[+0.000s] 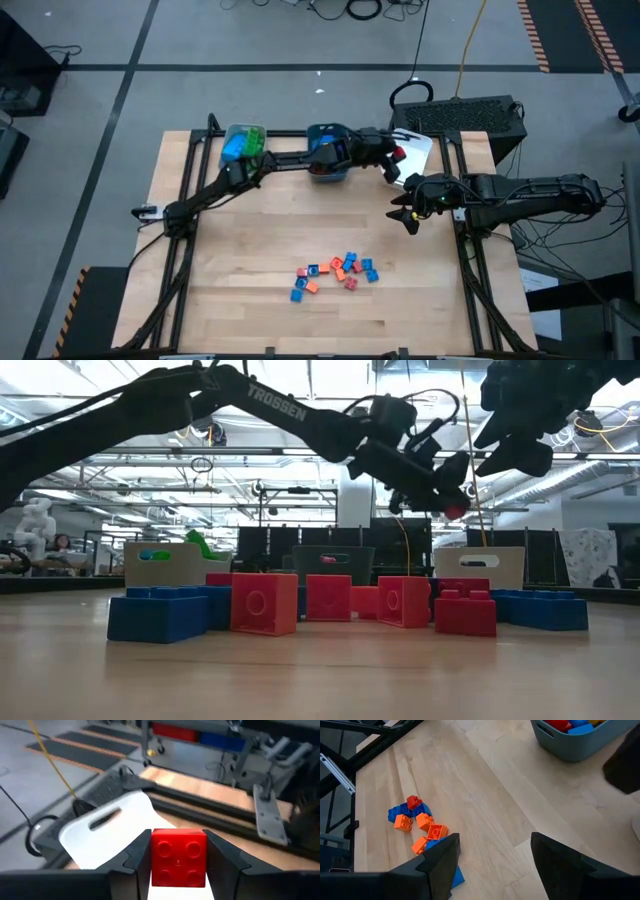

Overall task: Sort blocks by size
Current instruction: Put the small red 4 stud game piece into the white bin, then put the small orange 4 stud game piece into the white bin

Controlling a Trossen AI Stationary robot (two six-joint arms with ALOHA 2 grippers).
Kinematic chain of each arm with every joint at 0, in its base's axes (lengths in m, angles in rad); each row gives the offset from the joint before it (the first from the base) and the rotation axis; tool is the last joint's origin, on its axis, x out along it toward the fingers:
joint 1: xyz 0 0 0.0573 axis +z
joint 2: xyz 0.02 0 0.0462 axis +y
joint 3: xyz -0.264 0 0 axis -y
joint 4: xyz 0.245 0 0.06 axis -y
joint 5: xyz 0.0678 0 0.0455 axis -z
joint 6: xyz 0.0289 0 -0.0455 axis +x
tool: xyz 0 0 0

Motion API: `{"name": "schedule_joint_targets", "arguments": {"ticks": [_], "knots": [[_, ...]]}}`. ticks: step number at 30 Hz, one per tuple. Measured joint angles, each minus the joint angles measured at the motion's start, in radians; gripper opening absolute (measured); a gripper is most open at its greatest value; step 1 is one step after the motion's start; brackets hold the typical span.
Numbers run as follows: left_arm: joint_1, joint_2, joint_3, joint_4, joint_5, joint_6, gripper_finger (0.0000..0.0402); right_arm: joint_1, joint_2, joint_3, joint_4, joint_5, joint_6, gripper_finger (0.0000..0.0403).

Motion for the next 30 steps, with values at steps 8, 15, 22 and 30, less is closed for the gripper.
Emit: {"name": "schedule_joint_targets", "arguments": {"ticks": [8, 15, 22, 30], "knots": [[0.003, -0.001, 0.000, 0.036, -0.075, -0.009, 0.0287, 0.000, 0.000, 0.000, 0.000, 0.000, 0.000, 0.0238], [-0.013, -0.010, 0.000, 0.040, 0.011, -0.006, 0.0301, 0.000, 0.000, 0.000, 0.000, 0.000, -0.019, 0.0238], [0.001, -0.055, 0.000, -0.182, 0.068, -0.027, 0.0302, 0.000, 0.000, 0.000, -0.002, -0.001, -0.019, 0.0238], [-0.048, -0.324, -0.007, -0.845, 0.284, 0.357, 0.0278, -0.002, 0.000, 0.000, -0.003, 0.000, -0.046, 0.0238]]}}
